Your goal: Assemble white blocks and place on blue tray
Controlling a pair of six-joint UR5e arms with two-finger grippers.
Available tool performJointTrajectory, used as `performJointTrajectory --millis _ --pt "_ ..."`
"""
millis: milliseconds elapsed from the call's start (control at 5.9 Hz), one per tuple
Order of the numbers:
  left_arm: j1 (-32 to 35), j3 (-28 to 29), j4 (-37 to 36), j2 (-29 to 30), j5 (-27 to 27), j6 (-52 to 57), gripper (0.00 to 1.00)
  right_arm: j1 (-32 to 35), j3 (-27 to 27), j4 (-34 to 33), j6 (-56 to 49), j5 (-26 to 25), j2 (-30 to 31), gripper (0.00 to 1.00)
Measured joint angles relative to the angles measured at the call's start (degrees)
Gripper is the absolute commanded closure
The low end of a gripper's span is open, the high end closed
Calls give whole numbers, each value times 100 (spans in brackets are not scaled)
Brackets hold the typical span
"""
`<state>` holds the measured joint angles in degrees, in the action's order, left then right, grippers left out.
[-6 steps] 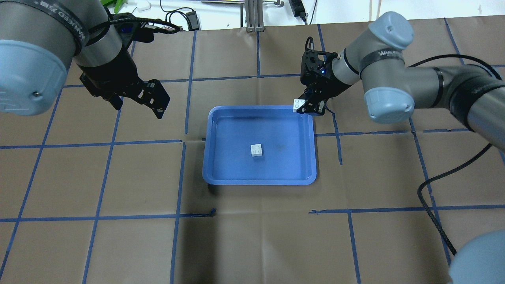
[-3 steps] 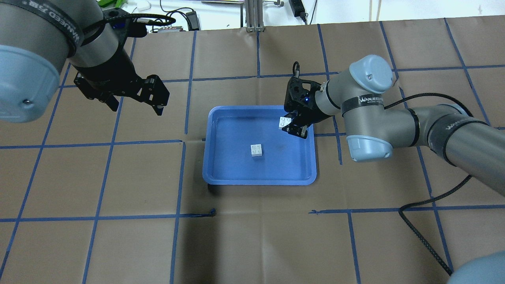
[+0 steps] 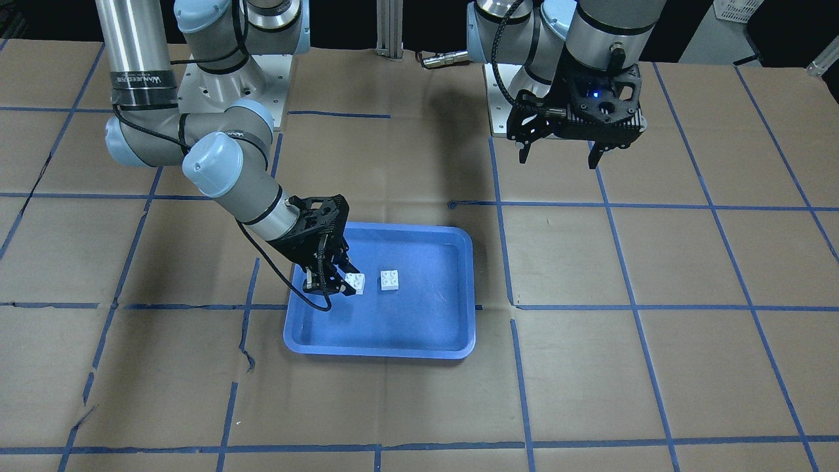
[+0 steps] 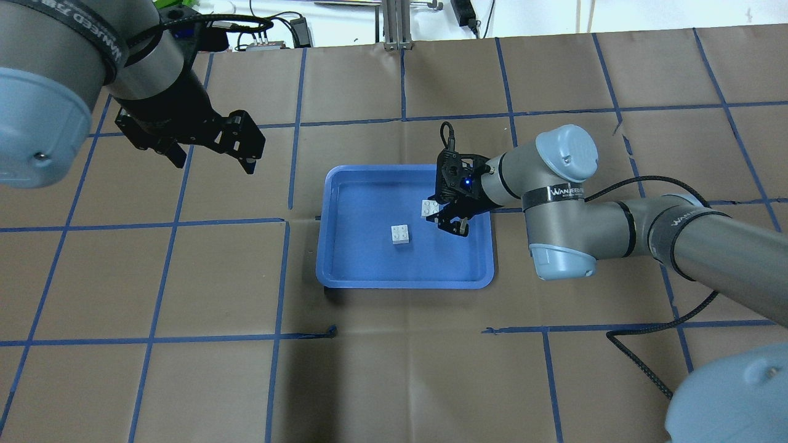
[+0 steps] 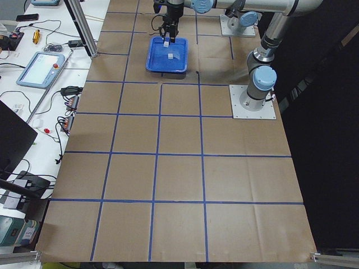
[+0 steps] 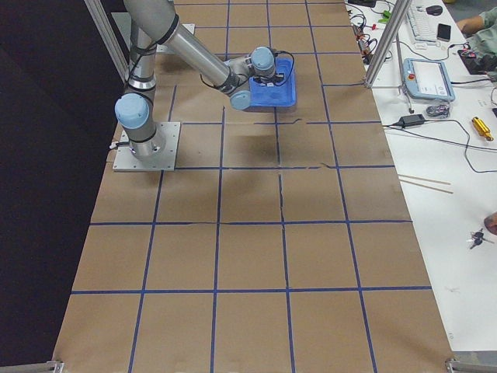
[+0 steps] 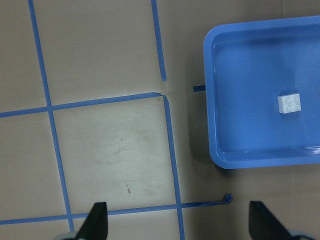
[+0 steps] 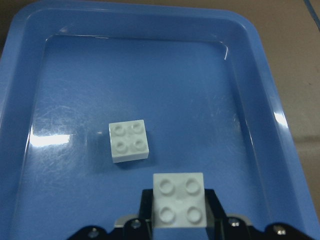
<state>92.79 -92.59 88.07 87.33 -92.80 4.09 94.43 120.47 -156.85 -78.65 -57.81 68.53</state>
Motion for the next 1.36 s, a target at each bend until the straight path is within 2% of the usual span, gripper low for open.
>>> performJointTrajectory --millis 508,1356 --pt "-5 12 -1 7 -3 -13 1 17 131 -205 -128 130 -245 76" --pt "-15 34 -7 22 76 -56 1 204 131 -258 377 124 -361 76"
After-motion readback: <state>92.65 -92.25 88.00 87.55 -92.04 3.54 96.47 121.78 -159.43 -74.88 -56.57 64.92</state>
